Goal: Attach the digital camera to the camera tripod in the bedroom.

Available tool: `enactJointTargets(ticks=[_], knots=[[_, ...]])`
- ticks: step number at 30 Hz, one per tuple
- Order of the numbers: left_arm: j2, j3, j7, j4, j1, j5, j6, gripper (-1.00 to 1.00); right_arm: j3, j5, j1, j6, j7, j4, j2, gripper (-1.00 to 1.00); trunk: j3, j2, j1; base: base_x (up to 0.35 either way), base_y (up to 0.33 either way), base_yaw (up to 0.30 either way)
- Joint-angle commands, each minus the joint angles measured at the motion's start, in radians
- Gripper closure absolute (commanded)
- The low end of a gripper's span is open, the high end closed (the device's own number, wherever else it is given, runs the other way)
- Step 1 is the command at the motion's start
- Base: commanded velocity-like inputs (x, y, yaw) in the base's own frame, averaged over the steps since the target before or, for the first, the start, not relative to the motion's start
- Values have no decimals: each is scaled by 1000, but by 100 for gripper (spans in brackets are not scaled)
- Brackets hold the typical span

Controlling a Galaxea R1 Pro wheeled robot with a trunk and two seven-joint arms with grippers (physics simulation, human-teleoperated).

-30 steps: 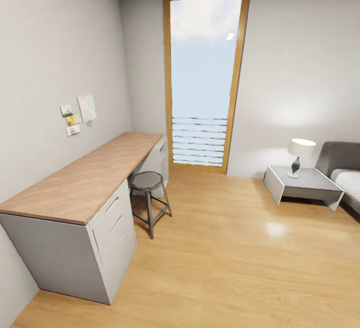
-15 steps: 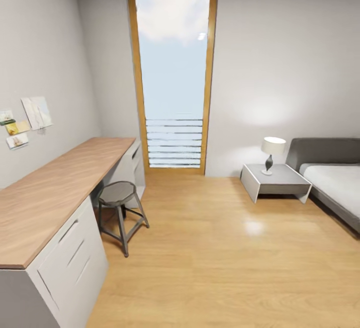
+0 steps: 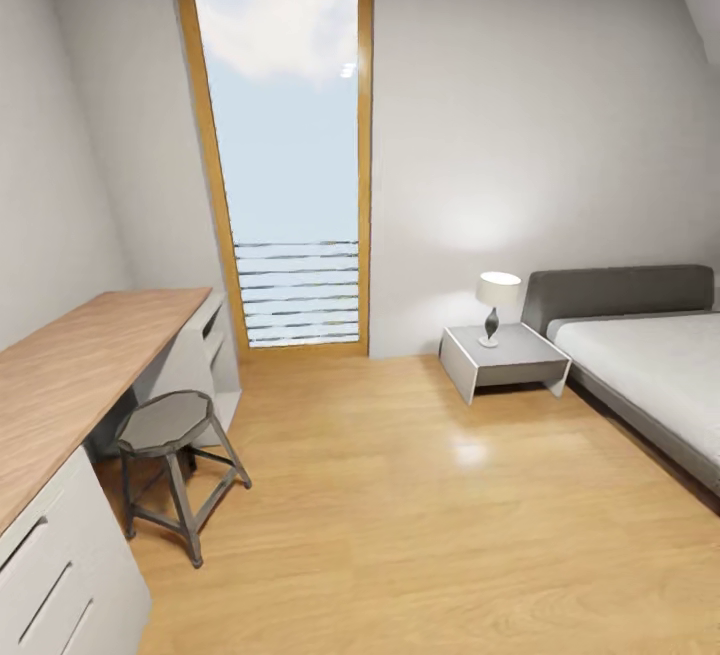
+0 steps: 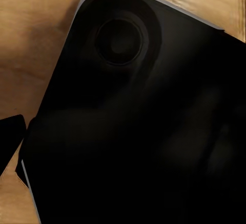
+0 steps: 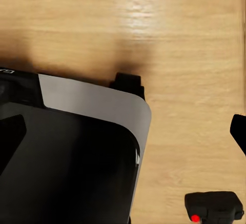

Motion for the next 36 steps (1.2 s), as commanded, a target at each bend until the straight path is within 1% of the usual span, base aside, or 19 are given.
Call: enactJointTargets(ticks=[1,8,32,36], knots=[[0,8,0,0,0,0,-2,-100,-1,8,-1,10,3,1,0,-100,-1,0,1,323,0,-295],[1,9,0,0,0,1,-2,-100,-2,7,-1,47,3,3,0,-100,-1,0,1,323,0,-295],[-1,9,0,0,0,0,-4,-100,-2,7,0,44,3,2,1,-100,-1,0,1,323,0,-295],[-1,9,0,0,0,0,-5,-100,-3,7,0,42,3,2,1,-100,-1,0,1,227,0,-295]])
